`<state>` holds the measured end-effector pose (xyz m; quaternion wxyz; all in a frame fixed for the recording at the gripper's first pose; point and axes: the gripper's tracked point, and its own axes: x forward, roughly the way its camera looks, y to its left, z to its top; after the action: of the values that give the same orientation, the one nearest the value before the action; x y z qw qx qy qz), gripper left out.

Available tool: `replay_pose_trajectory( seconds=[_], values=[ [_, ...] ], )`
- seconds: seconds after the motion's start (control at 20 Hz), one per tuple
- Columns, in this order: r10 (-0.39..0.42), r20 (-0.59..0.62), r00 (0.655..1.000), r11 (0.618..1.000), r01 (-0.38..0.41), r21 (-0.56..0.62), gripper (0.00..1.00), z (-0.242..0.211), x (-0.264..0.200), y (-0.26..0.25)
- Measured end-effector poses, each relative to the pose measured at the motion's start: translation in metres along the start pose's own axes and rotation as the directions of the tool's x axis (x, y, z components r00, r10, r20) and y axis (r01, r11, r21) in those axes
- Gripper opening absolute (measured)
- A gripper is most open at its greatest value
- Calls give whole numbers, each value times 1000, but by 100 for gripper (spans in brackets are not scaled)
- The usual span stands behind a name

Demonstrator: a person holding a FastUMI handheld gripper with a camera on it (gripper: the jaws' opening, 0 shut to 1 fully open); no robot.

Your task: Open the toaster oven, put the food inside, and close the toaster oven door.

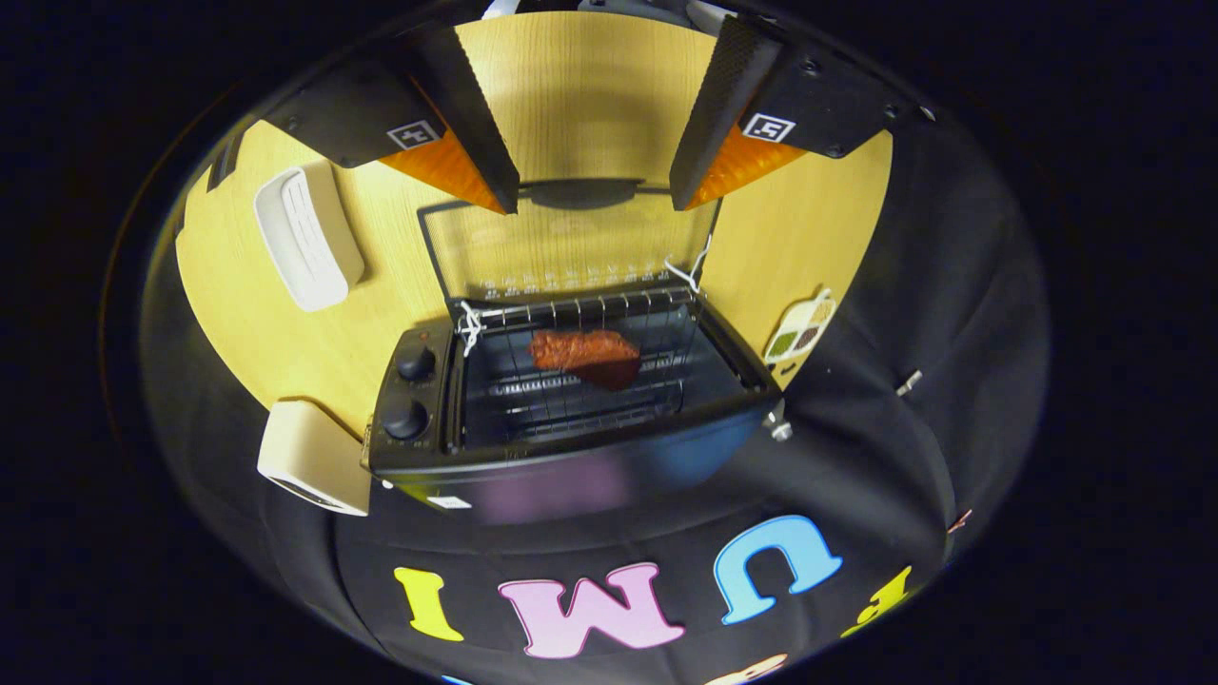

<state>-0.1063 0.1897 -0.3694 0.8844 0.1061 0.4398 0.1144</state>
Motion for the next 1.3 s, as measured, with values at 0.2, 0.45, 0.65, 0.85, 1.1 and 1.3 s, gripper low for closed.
replay_pose_trajectory(
  seconds=[0.2, 0.45, 0.65, 0.85, 1.1, 1.3],
  values=[
    [-31, -121, 992, 997, 23, -67, 99, -45, 22, 1],
    [-98, -204, 974, 991, 77, -111, 99, -64, 48, -8],
    [-145, -245, 958, 988, 127, -89, 99, -68, 71, -11],
    [-194, -257, 947, 981, 182, -69, 99, -59, 77, -17],
    [-188, -155, 970, 981, 179, -74, 99, -44, 57, -11],
    [-152, -120, 981, 988, 147, -51, 99, -30, 46, -6]
  ],
)
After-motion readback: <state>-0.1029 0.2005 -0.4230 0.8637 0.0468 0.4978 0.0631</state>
